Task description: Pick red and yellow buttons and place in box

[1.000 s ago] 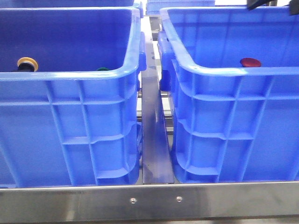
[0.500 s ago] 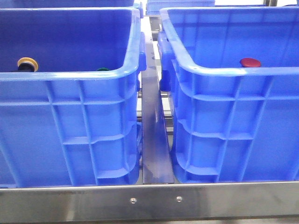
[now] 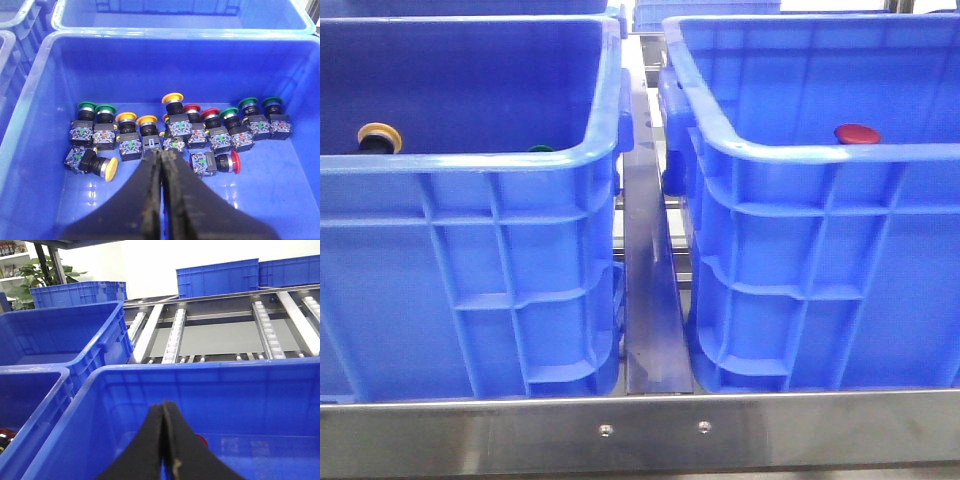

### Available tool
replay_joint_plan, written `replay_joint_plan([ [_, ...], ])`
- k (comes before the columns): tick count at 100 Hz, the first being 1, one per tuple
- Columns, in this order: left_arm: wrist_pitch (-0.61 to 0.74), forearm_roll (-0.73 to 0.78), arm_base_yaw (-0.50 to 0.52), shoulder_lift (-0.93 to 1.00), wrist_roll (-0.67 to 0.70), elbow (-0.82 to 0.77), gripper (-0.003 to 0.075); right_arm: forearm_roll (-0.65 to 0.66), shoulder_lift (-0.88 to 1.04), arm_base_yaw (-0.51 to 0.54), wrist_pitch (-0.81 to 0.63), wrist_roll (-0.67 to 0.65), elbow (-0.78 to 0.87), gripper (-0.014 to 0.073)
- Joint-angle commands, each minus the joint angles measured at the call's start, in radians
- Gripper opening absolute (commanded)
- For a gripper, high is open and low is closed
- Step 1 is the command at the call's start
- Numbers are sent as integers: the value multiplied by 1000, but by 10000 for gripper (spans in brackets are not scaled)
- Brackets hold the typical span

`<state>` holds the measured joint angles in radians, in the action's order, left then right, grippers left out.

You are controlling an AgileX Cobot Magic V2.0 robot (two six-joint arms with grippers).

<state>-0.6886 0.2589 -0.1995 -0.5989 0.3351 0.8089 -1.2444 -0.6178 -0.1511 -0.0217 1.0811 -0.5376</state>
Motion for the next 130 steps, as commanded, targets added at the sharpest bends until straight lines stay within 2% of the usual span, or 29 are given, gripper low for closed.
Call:
replay_joint_plan([
  [1, 73, 3, 1, -1, -1, 28, 11, 10, 4, 3, -23, 18, -23, -67],
  [10, 73, -1, -1, -1, -4, 28, 146, 10, 4, 3, -19, 18, -23, -67],
  [15, 73, -5, -1, -1, -4, 28, 262, 10, 4, 3, -16, 18, -23, -67],
  [20, 75, -5, -1, -1, -4, 28, 414, 10, 4, 3, -11, 18, -23, -67],
  [27, 82, -5, -1, -3, -4, 30, 568, 10, 4, 3, -6, 18, -23, -67],
  [34, 82, -7, -1, -22, -4, 35, 634, 10, 4, 3, 0, 18, -23, -67],
  [59, 98, -36, -1, -208, -23, 114, 585, 10, 4, 3, 10, 18, -23, -67],
  [95, 92, -36, -5, -634, -27, 310, 584, -12, 4, 3, 12, 18, -23, -67],
  [130, 67, -34, -35, -880, -27, 460, 584, -12, 4, 3, 15, 18, -23, -67],
])
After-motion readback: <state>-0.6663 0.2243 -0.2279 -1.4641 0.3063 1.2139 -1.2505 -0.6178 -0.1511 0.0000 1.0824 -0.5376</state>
